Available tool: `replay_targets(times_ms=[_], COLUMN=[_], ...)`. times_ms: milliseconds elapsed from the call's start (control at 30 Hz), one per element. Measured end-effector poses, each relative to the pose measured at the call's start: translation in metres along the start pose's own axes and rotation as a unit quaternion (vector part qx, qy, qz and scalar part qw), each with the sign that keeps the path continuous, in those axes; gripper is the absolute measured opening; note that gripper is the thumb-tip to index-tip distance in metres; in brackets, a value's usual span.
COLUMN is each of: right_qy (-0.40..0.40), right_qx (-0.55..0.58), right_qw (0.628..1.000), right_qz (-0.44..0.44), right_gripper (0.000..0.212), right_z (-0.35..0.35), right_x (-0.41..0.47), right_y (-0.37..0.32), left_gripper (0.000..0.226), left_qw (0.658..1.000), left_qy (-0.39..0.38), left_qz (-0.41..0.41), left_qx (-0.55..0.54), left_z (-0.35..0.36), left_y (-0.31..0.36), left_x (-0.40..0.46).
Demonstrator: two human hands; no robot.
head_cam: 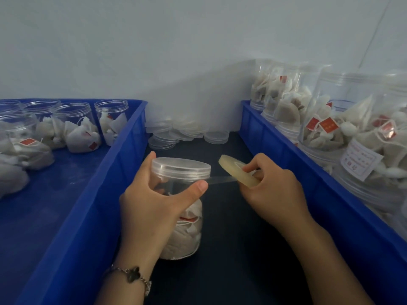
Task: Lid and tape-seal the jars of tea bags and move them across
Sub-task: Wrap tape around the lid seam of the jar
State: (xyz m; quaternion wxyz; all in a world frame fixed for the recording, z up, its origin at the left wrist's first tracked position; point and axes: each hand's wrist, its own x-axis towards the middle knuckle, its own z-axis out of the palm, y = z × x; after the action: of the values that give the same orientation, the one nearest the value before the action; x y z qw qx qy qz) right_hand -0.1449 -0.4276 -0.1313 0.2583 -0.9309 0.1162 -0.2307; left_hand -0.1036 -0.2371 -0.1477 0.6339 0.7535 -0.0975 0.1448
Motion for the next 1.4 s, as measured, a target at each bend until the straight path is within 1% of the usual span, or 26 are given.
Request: replay_targets(times_ms=[100, 200, 267, 400, 533, 600, 633, 700, 800, 1033, 1133, 1200, 1267, 1333, 1400], right_qy=[0.017, 0.048, 0.077, 0.128, 0.117, 0.111, 0.108, 0.1, 0.074, 0.033, 0.019, -0.004, -0.027, -0.04, -0.055], right_qx=[-0.006, -0.018, -0.019, -0.007, -0.013, -0.015, -0.014, -0.007, 0.007, 0.029, 0.043, 0.059, 0.054, 0.046, 0.015], right_qw=[1.0, 0.999, 0.997, 0.99, 0.992, 0.993, 0.994, 0.995, 0.997, 0.999, 0.999, 0.998, 0.998, 0.998, 0.998], right_qz=[0.012, 0.007, -0.011, -0.051, -0.041, -0.029, -0.025, -0.011, 0.014, 0.022, 0.025, 0.031, 0.026, 0.015, -0.001], right_gripper=[0.03, 0.032, 0.035, 0.039, 0.038, 0.036, 0.035, 0.033, 0.03, 0.025, 0.026, 0.025, 0.024, 0.025, 0.026], right_z=[0.003, 0.003, 0.004, 0.004, 0.006, 0.009, 0.01, 0.013, 0.015, 0.02, 0.02, 0.021, 0.022, 0.022, 0.02], right_x=[0.0, -0.002, -0.005, -0.01, -0.008, -0.006, -0.005, -0.003, -0.001, 0.001, 0.002, 0.002, 0.001, -0.001, -0.003], right_y=[0.001, -0.001, -0.003, -0.007, -0.005, -0.003, -0.002, 0.0, 0.005, 0.002, -0.001, -0.004, -0.007, -0.008, -0.007], left_gripper=[0.123, 0.125, 0.128, 0.131, 0.124, 0.121, 0.124, 0.129, 0.129, 0.112, 0.103, 0.105, 0.114, 0.113, 0.11], left_qw=[0.999, 0.99, 0.983, 0.976, 0.976, 0.98, 0.986, 0.997, 0.997, 0.982, 0.97, 0.959, 0.947, 0.938, 0.934], left_qy=[0.019, 0.057, 0.073, 0.099, 0.099, 0.081, 0.065, 0.018, -0.065, -0.127, -0.173, -0.214, -0.256, -0.289, -0.311], left_qz=[0.011, 0.034, 0.049, 0.056, 0.05, 0.041, 0.028, -0.01, -0.035, -0.051, -0.046, -0.038, -0.032, -0.022, -0.019], left_qx=[0.03, 0.122, 0.163, 0.187, 0.186, 0.175, 0.153, 0.074, -0.021, -0.126, -0.167, -0.184, -0.191, -0.188, -0.175], left_z=[0.0, -0.001, -0.004, -0.003, -0.002, -0.004, -0.005, -0.005, -0.005, -0.004, -0.005, -0.006, -0.006, -0.007, -0.008], left_y=[-0.001, -0.001, -0.002, -0.001, -0.001, -0.002, -0.002, 0.002, 0.006, 0.01, 0.011, 0.013, 0.016, 0.018, 0.018], left_x=[0.001, 0.001, 0.003, 0.005, 0.004, 0.005, 0.005, 0.003, 0.0, 0.0, -0.002, -0.004, -0.005, -0.008, -0.009])
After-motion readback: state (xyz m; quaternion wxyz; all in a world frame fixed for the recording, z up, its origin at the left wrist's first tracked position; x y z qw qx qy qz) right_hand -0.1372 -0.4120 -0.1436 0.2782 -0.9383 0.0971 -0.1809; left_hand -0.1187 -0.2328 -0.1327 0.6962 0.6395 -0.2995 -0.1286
